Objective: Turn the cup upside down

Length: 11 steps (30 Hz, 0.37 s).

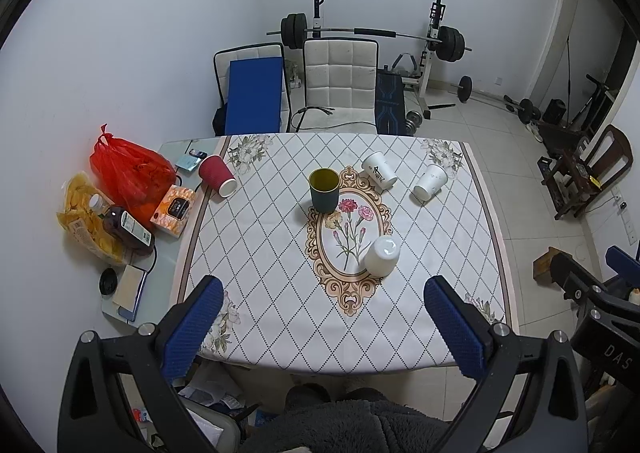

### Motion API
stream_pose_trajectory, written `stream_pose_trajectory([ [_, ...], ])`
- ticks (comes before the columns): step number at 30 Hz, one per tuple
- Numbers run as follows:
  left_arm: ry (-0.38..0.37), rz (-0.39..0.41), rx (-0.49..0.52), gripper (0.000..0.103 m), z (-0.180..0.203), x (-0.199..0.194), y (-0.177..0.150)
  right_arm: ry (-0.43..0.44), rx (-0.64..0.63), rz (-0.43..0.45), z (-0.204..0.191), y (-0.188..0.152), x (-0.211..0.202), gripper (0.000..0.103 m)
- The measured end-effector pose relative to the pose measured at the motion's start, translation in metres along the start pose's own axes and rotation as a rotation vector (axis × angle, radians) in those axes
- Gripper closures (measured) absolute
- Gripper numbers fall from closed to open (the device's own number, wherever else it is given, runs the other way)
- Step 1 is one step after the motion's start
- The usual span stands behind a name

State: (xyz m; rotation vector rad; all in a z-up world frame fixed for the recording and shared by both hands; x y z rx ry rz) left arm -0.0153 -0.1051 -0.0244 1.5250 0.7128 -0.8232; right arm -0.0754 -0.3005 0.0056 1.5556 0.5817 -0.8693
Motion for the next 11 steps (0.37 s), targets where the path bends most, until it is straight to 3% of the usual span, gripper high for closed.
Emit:
stream_pose_trajectory([
  [11,0.001,0.001,-0.001,0.0,-0.0002,0.0008,0.0012,0.008,0.001,-0.012,-0.0017,-0.0023,-0.0004,0.002],
])
Point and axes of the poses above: each gripper's, at about its wrist camera, not at the fingertips, and x roughly the way its jaws point, z to its right, y to its top, the point moved 2 cm from there along x, roughly the way its jaws point, and after that the axes turned 1 degree about -y, right-handed, at the moved point
